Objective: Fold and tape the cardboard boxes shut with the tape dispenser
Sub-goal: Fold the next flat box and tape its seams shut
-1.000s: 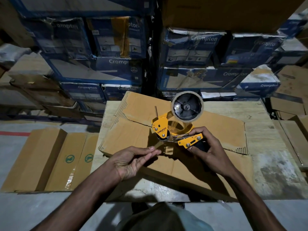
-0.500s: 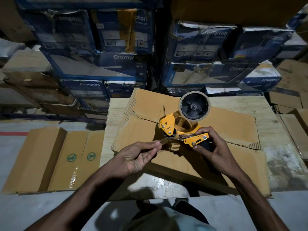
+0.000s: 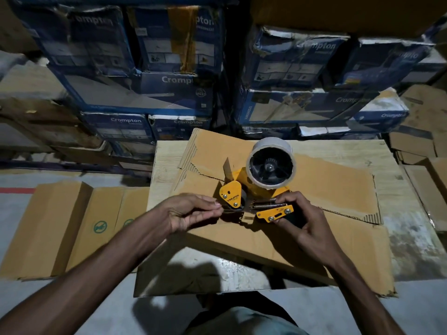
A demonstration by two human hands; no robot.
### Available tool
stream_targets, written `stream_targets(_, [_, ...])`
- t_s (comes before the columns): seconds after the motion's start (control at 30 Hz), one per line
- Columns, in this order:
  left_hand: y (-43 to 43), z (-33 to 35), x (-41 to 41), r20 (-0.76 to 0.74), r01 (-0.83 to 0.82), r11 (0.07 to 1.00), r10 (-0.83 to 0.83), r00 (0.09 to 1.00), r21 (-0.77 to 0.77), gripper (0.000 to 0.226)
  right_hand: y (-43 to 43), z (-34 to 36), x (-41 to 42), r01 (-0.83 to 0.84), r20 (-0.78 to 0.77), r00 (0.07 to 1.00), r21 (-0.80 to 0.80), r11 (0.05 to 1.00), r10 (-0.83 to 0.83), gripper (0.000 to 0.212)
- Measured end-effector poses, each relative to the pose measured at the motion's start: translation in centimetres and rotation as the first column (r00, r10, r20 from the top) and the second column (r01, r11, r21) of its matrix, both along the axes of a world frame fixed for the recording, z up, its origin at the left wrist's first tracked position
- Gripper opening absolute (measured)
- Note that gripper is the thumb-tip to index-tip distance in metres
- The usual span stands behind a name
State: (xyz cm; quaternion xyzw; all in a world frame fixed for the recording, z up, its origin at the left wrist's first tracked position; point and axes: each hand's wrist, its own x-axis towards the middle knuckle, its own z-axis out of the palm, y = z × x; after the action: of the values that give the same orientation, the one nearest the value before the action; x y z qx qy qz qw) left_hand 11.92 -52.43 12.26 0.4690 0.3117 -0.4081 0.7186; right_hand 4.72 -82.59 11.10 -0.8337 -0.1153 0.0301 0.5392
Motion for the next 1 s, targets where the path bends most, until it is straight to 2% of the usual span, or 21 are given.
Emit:
stream_targets(0.13, [0.6,0.1,3.1,0.134,0.036,0.989,-0.055,0.989,0.143,0.016,0.1,-1.3,2.4,-0.012,0.069,0.997,-0.102,0.995,0.019,0.038])
stream_targets(0.27, [0.9,0.2,5.5,0.224,0.018,0.972,-0.072,0.972,0.236,0.019,1.0,-1.2,4.9,-0.020,0.138,0.989,-0.189,0.982,0.047,0.029])
stream_targets(0.43, [5.7,-0.5,7.9,0.271,-0.021,0.931,-0.085,0.959,0.364,0.015,-0.5,-0.5,7.2,0.012,0.178,0.982,-0.366,0.930,0.057,0.037])
stream_targets(0.5, [9.1,-0.8,8.5,0.314,-0.088,0.913,-0.046,0.948,0.399,0.014,-2.1,-0.4,7.3,0.032,0.166,0.986,-0.372,0.928,0.032,0.035])
stream_targets(0.6, [11.6,-1.4,8.7,0.349,-0.101,0.899,-0.061,0.935,0.426,0.014,-3.1,-0.2,7.5,0.020,0.216,0.974,-0.389,0.921,0.070,0.030])
stream_targets(0.77, [11.0,-2.4,8.6,0.421,-0.159,0.840,-0.090,0.902,0.519,0.022,-2.2,-1.0,8.4,0.029,0.235,0.969,-0.406,0.913,0.074,0.031])
stream_targets(0.87, [10.5,-2.8,8.7,0.473,-0.199,0.794,-0.123,0.872,0.574,0.018,-1.9,-1.8,8.3,0.043,0.225,0.972,-0.438,0.898,0.063,0.034])
stream_targets(1.0, [10.5,-2.9,9.0,0.507,-0.204,0.811,-0.129,0.853,0.548,0.038,-2.0,-2.4,8.1,0.038,0.263,0.960,-0.461,0.887,0.095,0.034])
